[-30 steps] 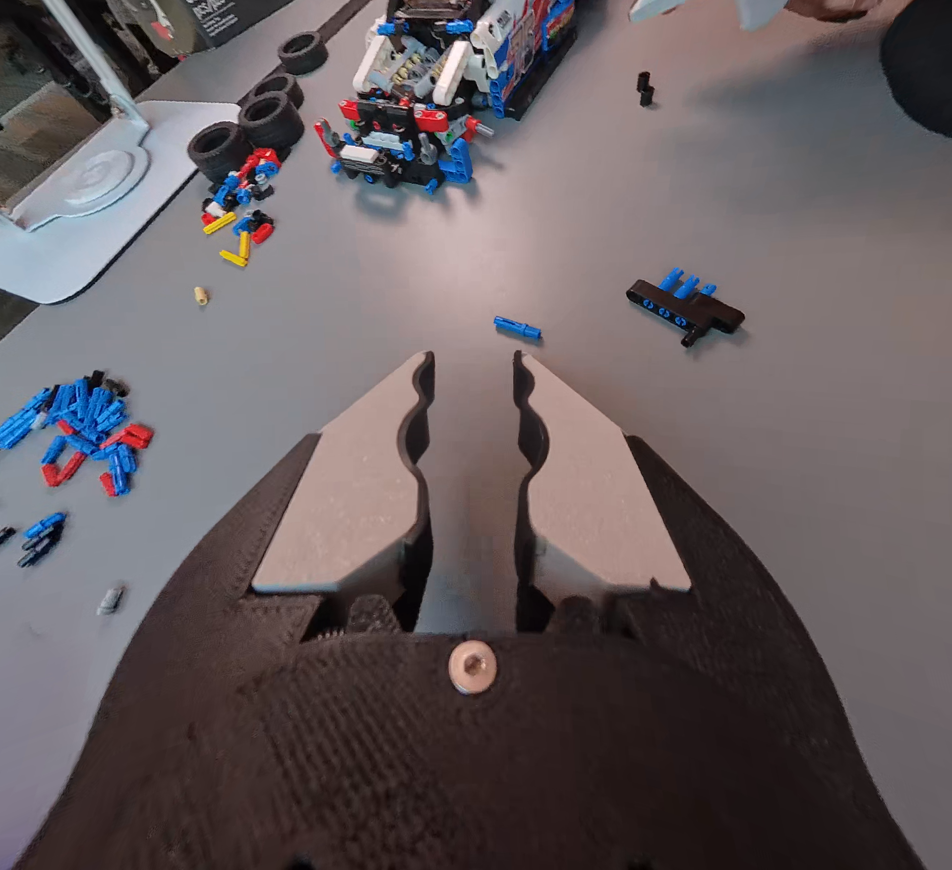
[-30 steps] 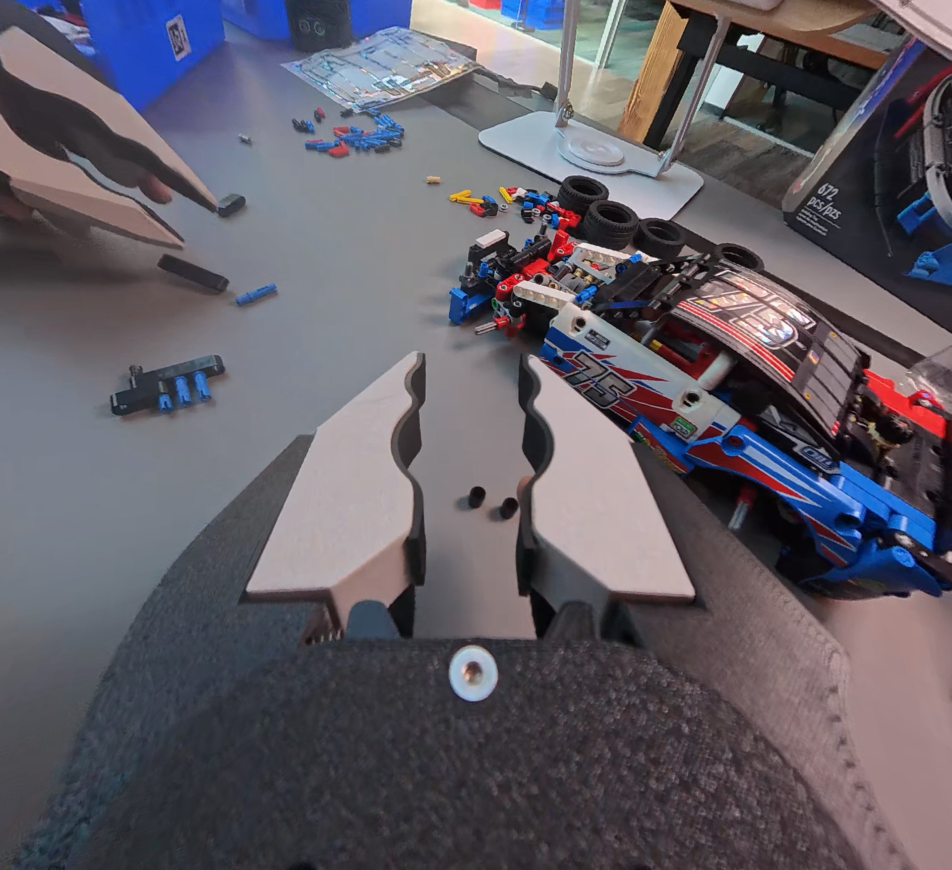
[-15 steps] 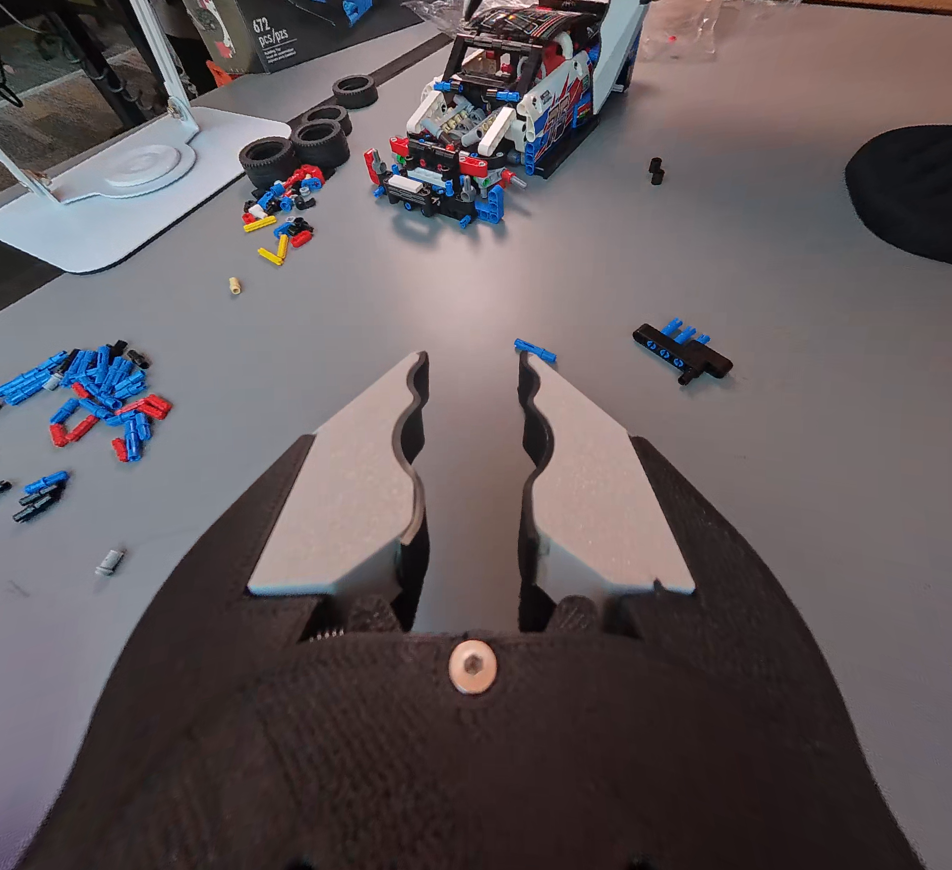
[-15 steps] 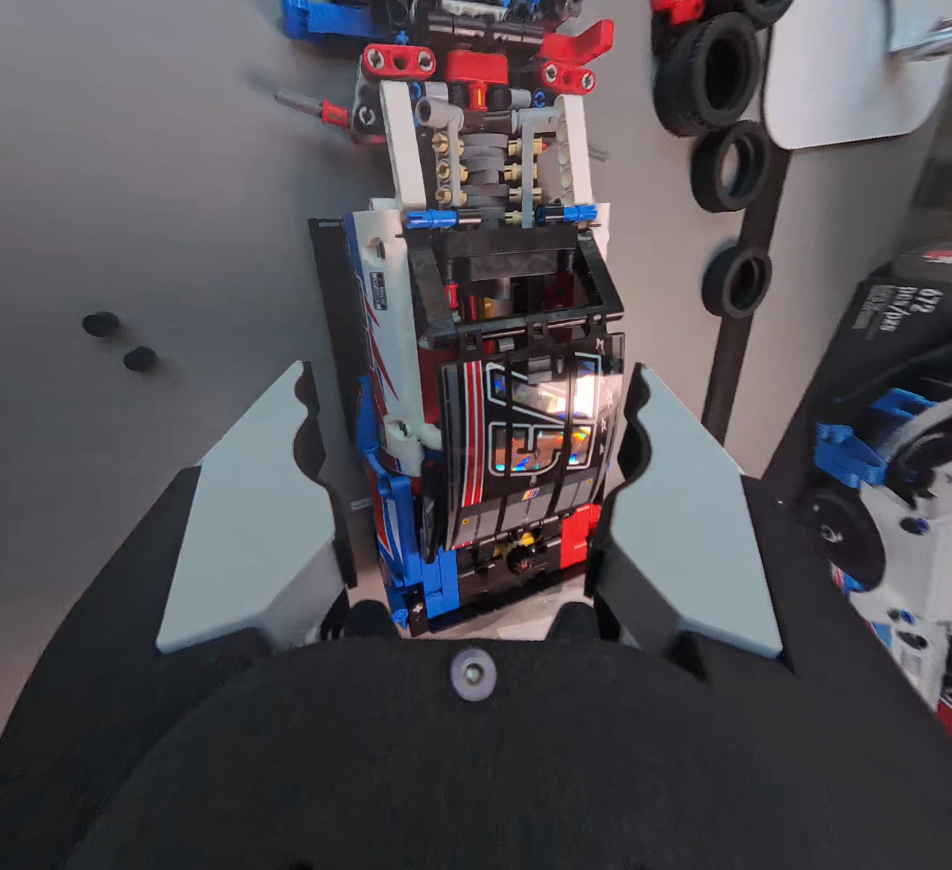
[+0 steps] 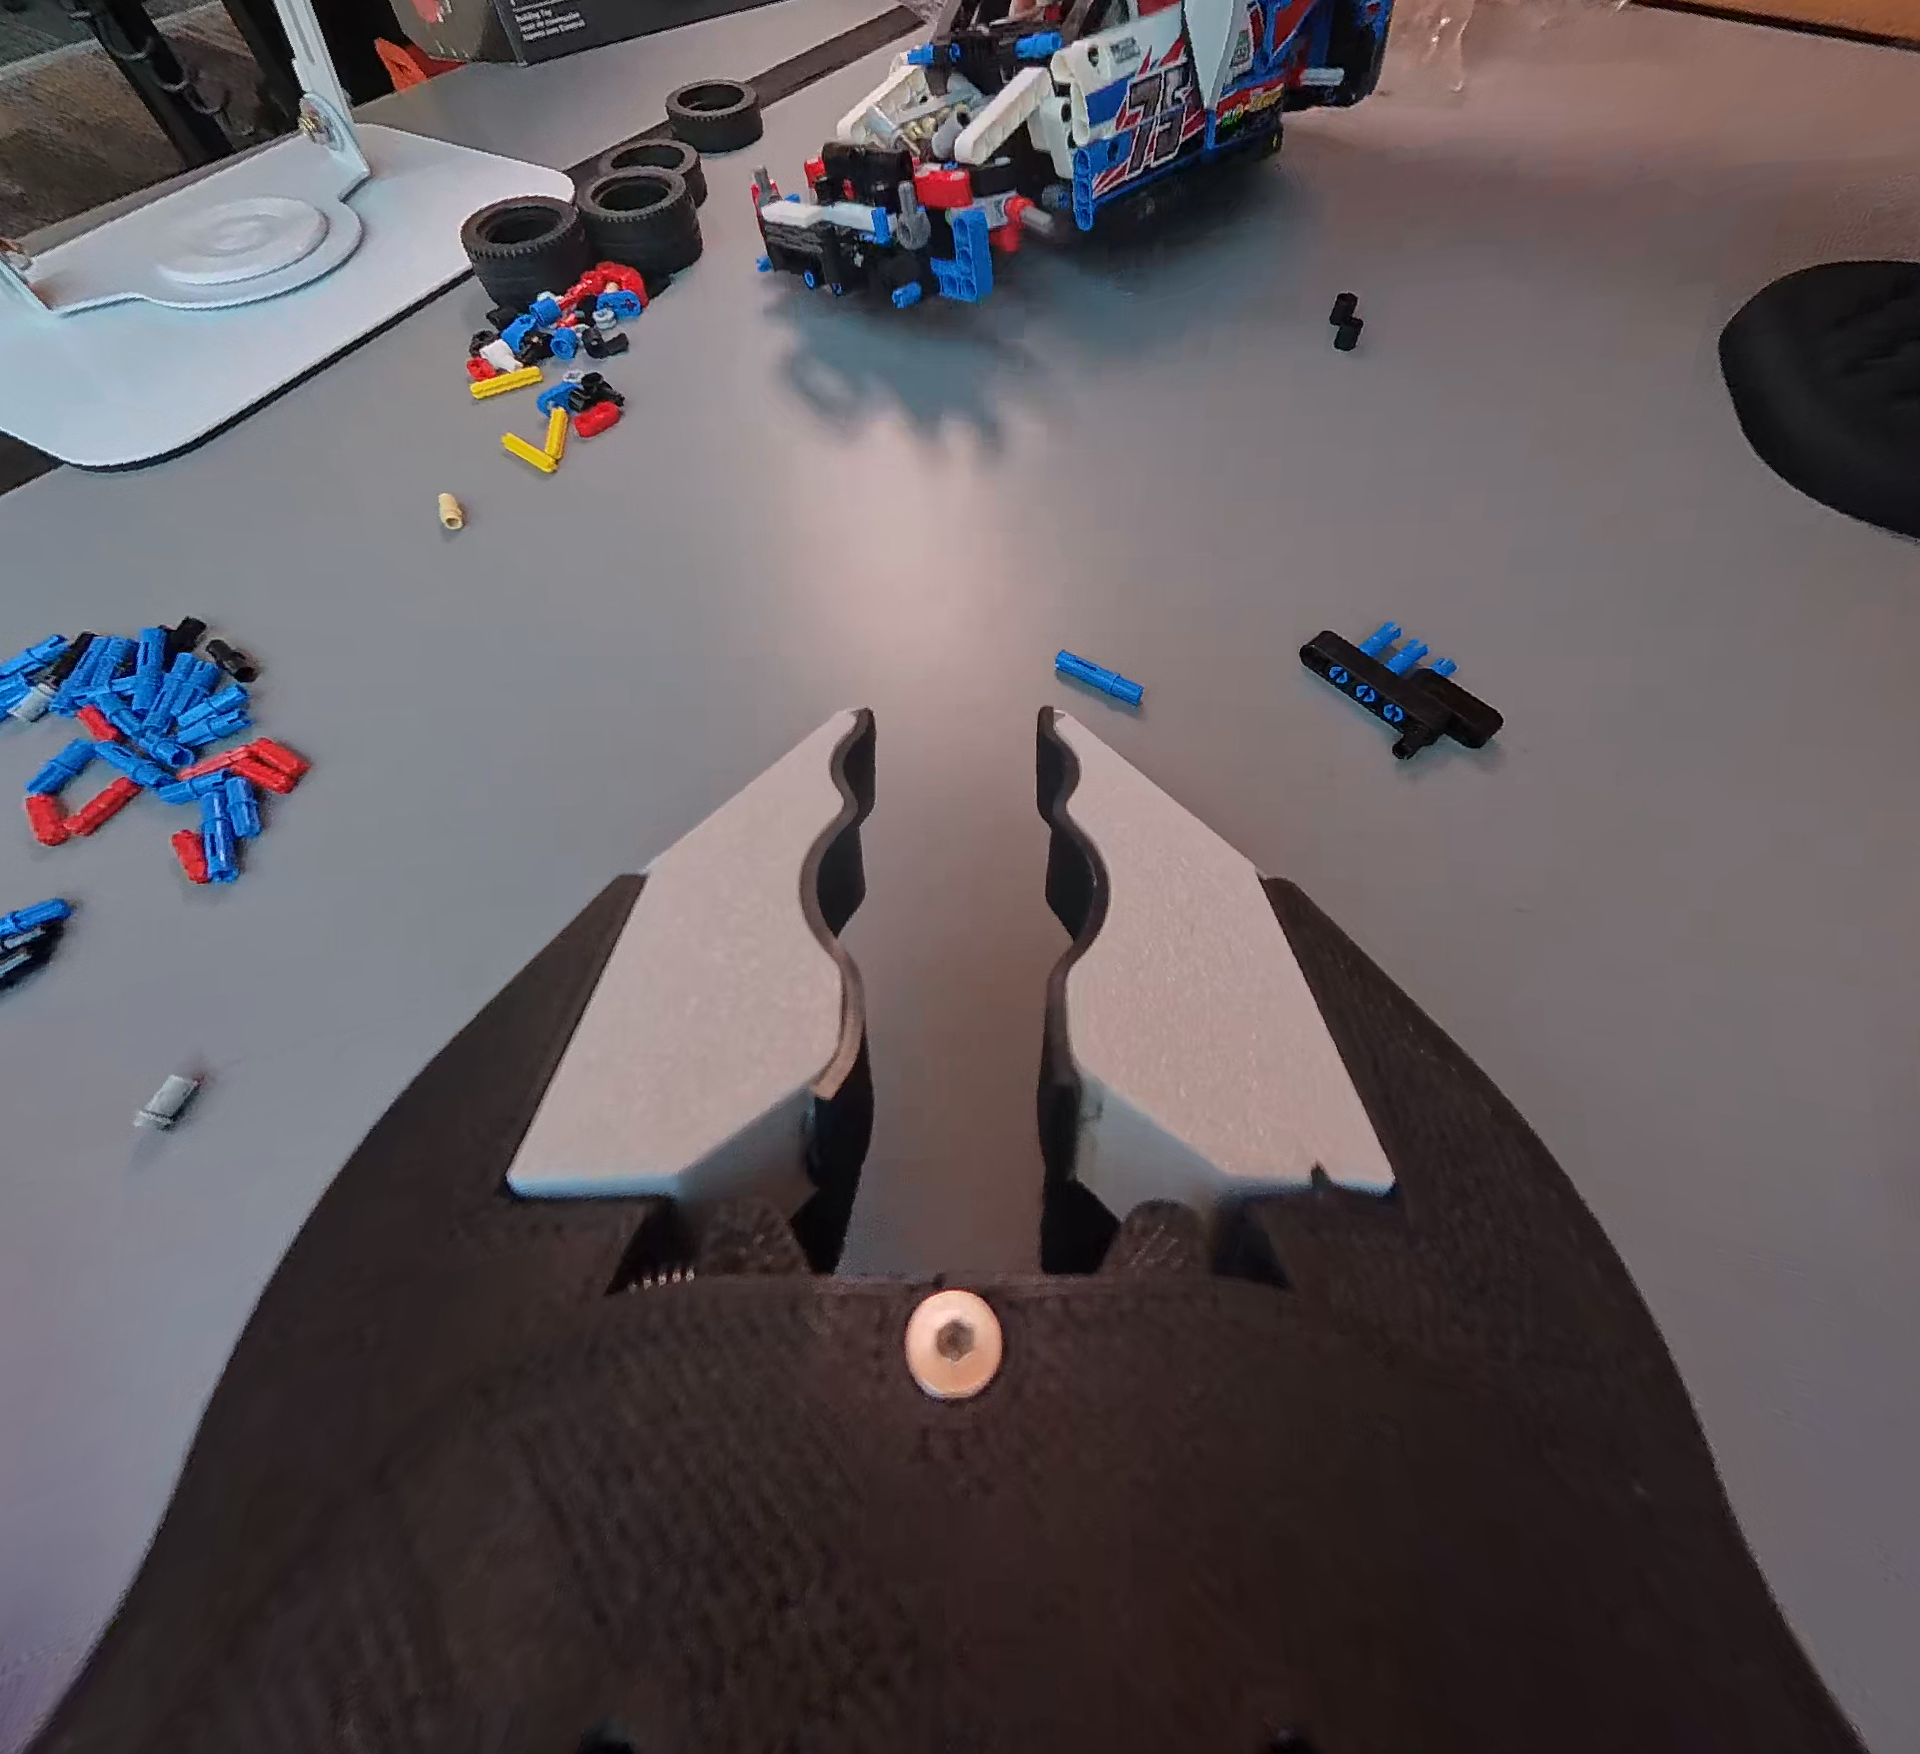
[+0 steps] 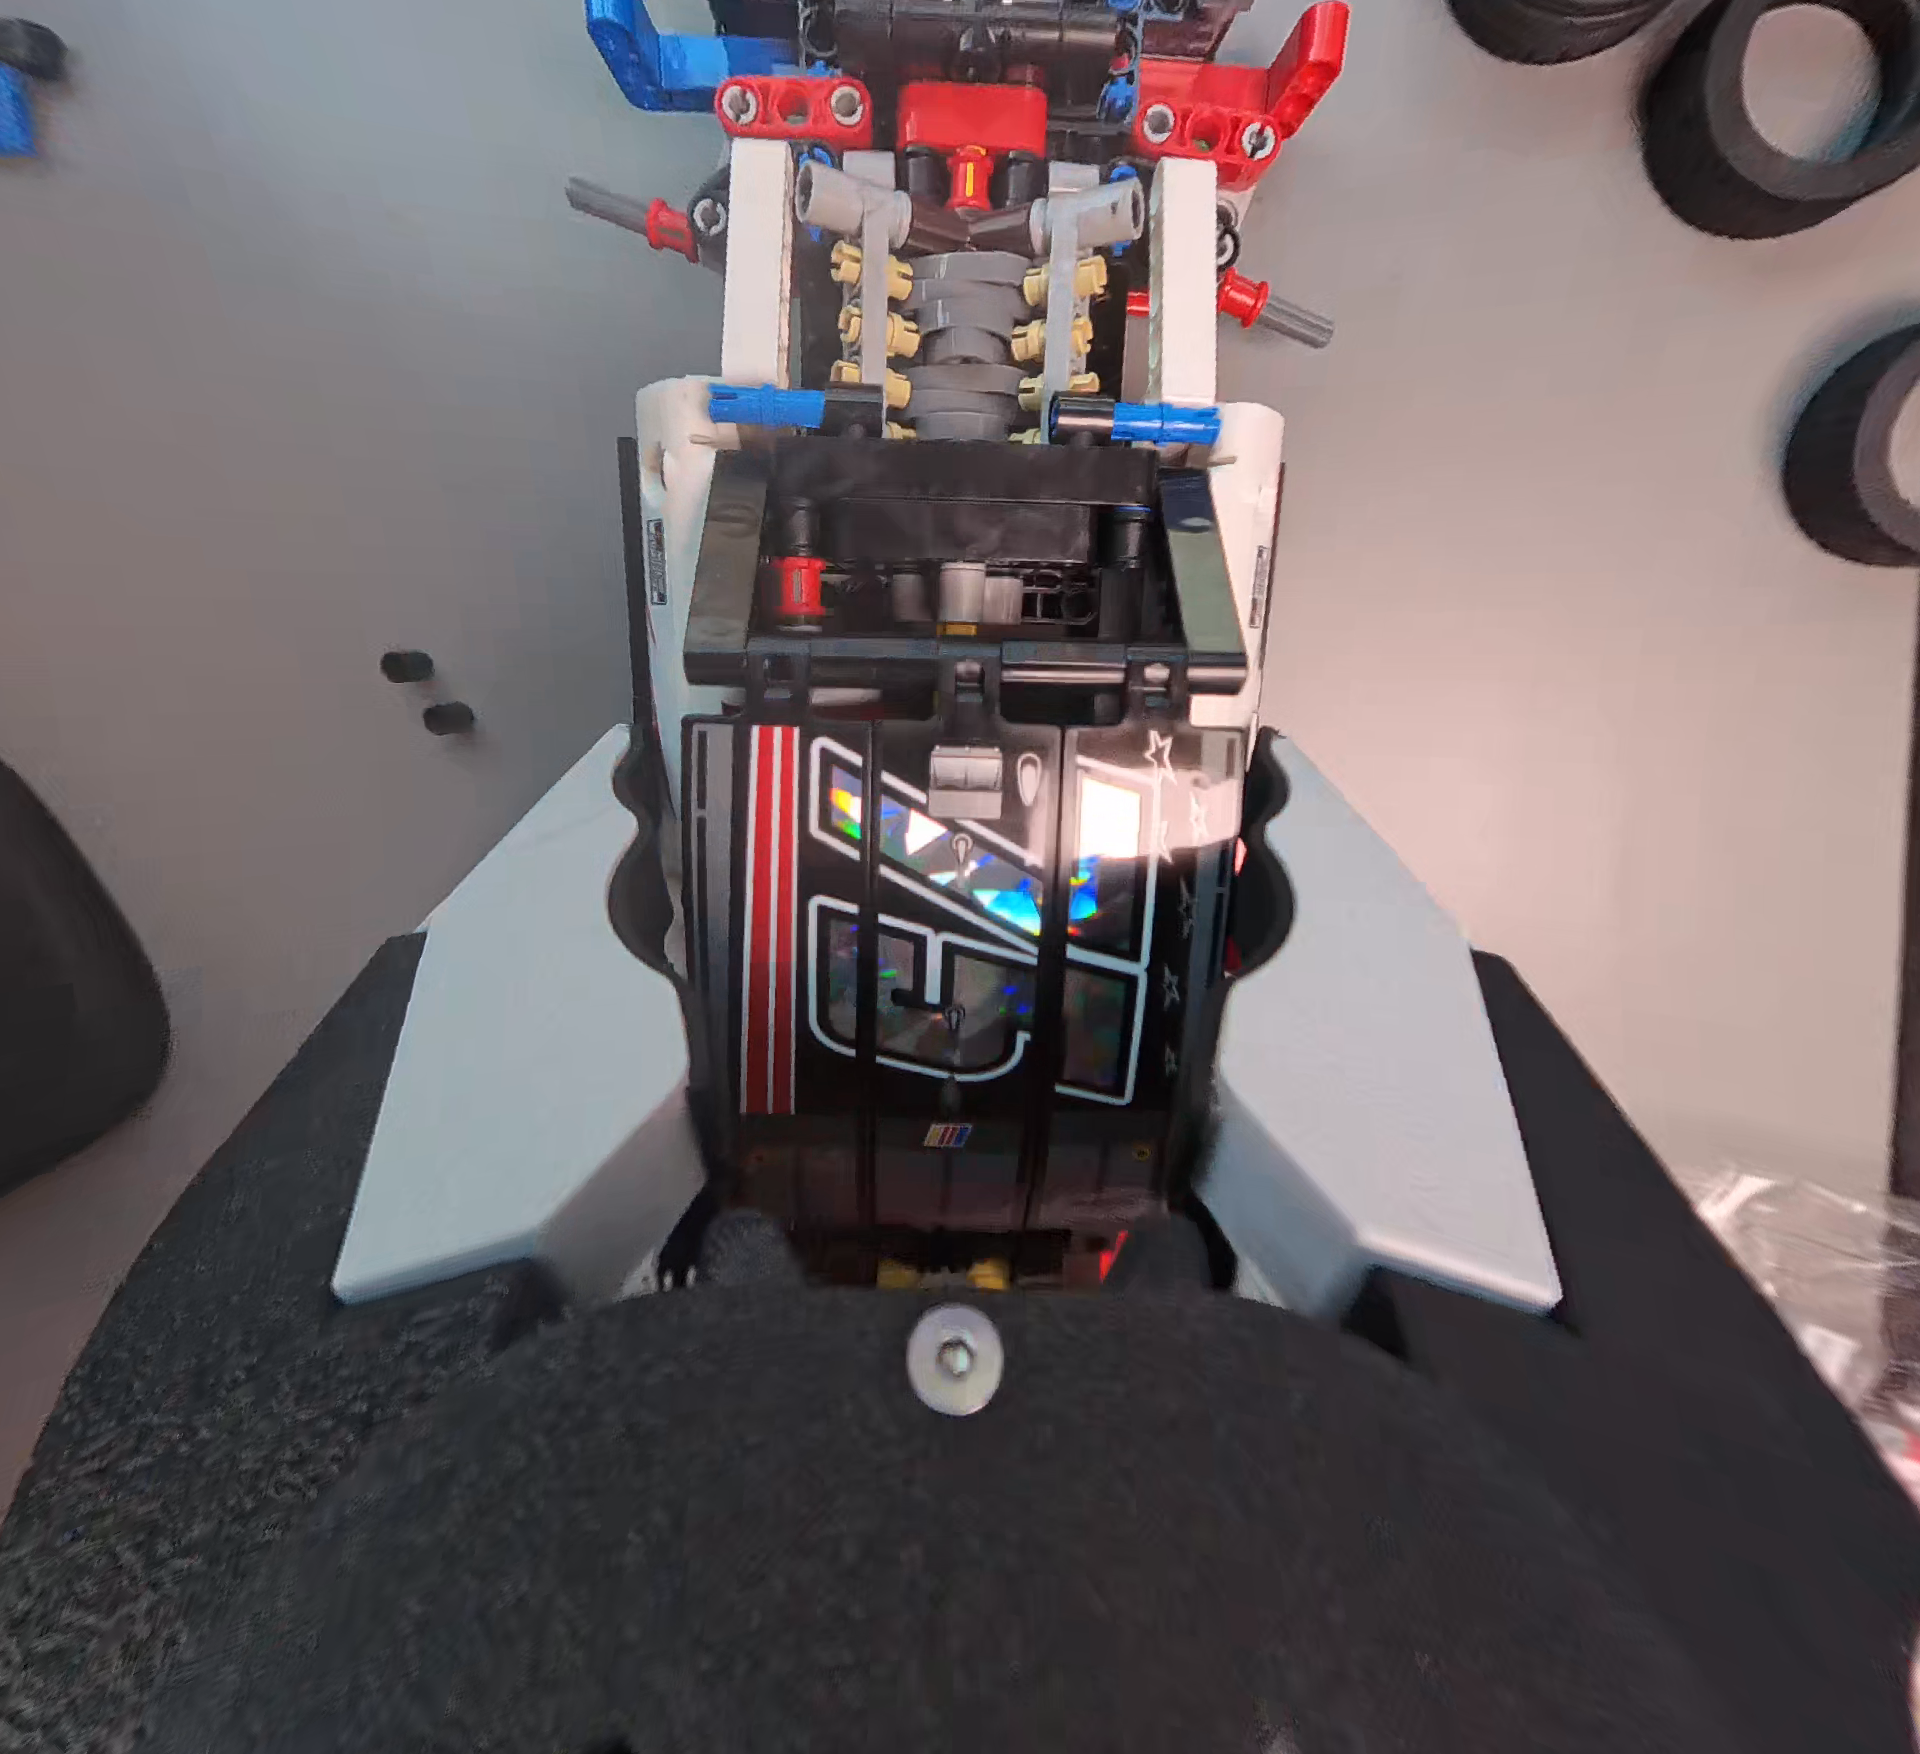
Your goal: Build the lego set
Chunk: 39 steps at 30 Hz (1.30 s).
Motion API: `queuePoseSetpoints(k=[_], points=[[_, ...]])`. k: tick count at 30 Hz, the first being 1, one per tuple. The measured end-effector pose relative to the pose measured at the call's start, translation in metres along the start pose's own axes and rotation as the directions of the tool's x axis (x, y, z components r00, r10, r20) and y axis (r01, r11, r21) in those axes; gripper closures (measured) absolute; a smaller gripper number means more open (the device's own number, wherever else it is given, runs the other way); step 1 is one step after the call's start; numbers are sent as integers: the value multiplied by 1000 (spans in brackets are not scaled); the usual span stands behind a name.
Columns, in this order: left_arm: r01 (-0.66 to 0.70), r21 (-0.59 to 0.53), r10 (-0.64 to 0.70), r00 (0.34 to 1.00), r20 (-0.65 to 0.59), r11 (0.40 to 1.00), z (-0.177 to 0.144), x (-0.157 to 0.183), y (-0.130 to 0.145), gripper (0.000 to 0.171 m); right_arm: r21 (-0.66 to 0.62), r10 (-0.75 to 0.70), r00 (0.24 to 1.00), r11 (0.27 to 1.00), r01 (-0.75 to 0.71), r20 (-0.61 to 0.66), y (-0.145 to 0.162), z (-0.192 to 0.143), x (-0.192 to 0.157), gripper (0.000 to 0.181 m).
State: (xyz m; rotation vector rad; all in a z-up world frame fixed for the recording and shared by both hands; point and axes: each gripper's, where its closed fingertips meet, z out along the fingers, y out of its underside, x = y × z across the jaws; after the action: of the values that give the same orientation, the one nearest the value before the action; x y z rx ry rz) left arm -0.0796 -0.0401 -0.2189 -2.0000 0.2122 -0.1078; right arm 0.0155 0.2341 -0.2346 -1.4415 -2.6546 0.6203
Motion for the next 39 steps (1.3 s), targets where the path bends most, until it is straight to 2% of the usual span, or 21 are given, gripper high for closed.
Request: queuePoseSetpoints(k=[4,8,10,14,18,24,29,32,34,37,39], points=[[5,-8,-5,1000,-2,1000,1,0,1,142,154,109,981,979,-134,159,1,-18,-10,73],[33,1,-33,999,-3,999,1,-3,0,142,279,154,932,927,-251,327,-8,-42,-16,73],[39,3,-39,999,-4,999,0,-3,0,142,325,161,921,902,-284,356,-12,-53,-12,73],[45,2,-45,999,27,999,2,-8,0,138,312,135,953,924,-220,271,-15,-53,-4,74],[63,2,-63,995,77,998,2,-14,0,128,244,100,972,958,-152,212,-18,-36,-5,74],[47,18,-48,993,109,999,-2,-17,-3,124,35,4,999,999,-5,54,-10,-1,-3,74],[29,33,-32,994,107,999,-5,-15,-8,124,-113,-147,984,984,135,-102,-4,10,-2,75],[9,45,-14,993,113,999,-8,-13,-13,123,-133,-194,961,976,170,-197,-10,6,0,80],[-3,59,-4,992,124,998,-11,-13,-17,123,-146,-213,945,973,180,-249,-12,0,-3,76],[-63,52,52,980,194,997,-26,-25,-25,121,-28,-164,937,986,163,-309,-31,-18,-16,82],[-101,22,91,956,279,995,-51,-46,-32,119,75,-121,927,985,158,-356,-43,-33,-28,87]])
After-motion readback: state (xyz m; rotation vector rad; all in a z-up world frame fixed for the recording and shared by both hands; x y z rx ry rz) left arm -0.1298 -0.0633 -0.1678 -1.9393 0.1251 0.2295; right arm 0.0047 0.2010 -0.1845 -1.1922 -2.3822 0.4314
